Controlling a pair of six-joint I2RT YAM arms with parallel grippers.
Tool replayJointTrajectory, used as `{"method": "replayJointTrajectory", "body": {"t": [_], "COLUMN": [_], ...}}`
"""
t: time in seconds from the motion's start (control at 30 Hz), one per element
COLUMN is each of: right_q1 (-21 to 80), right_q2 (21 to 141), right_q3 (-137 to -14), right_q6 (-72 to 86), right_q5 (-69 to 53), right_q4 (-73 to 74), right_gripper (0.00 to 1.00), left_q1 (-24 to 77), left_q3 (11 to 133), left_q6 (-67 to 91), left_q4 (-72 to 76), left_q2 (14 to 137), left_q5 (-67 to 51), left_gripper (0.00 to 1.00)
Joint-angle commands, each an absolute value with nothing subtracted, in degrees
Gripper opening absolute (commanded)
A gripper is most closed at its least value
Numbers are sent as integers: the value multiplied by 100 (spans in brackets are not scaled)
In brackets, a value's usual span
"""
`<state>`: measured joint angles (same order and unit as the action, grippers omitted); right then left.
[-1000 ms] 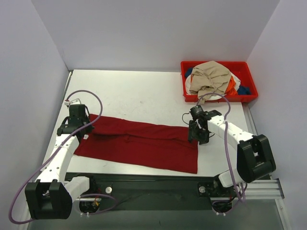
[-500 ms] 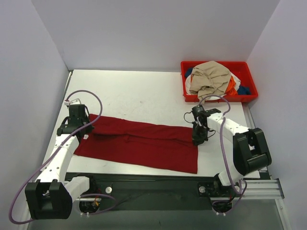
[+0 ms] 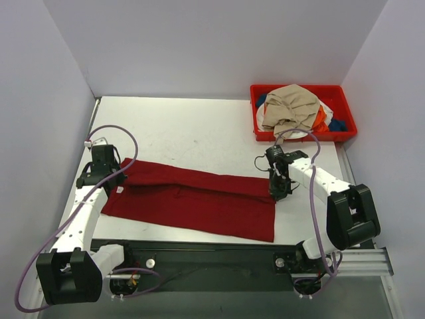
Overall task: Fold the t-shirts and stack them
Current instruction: Fold the other side of the tshirt into a rectangle
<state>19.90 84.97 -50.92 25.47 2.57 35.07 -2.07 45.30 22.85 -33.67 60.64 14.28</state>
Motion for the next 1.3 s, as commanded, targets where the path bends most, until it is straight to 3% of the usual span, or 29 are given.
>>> {"method": "replayJointTrajectory", "body": {"t": [0.0,0.07,0.23,0.27,0.4,0.87,1.07,1.27], "right_q1": [2241,2407,2663,2672,2689,2873,3243,3717], "right_q2": [8446,8481,8438,8403,8139,8999,10140,11257], "right_q3": [-5212,-5212,-5159,-5159,-5255,-6608,-8040,-9710], "right_q6": [2435,2496,2566,2593,2593,2259,2250,2689], "right_q5": [694,773,993,1054,1081,-922,-1589,-2416], "right_q4": [3972,4034,4236,4271,4403,3463,3226,2866], "right_gripper": [0,1,26,34,47,48,49,49], "left_q1": [-255,-255,-246,-255,-246,-150,-53,141], "left_q3": [4632,4641,4570,4562,4535,4368,4254,4280], "left_q6": [2206,2189,2197,2215,2206,2328,2733,3278], "left_q4": [-3261,-3270,-3235,-3243,-3226,-3533,-3911,-4420], "left_q2": [6064,6073,6038,6038,6012,5810,5370,5800], "left_q5": [1468,1468,1345,1327,1283,1055,958,721], "left_gripper": [0,0,0,0,0,0,0,2]}}
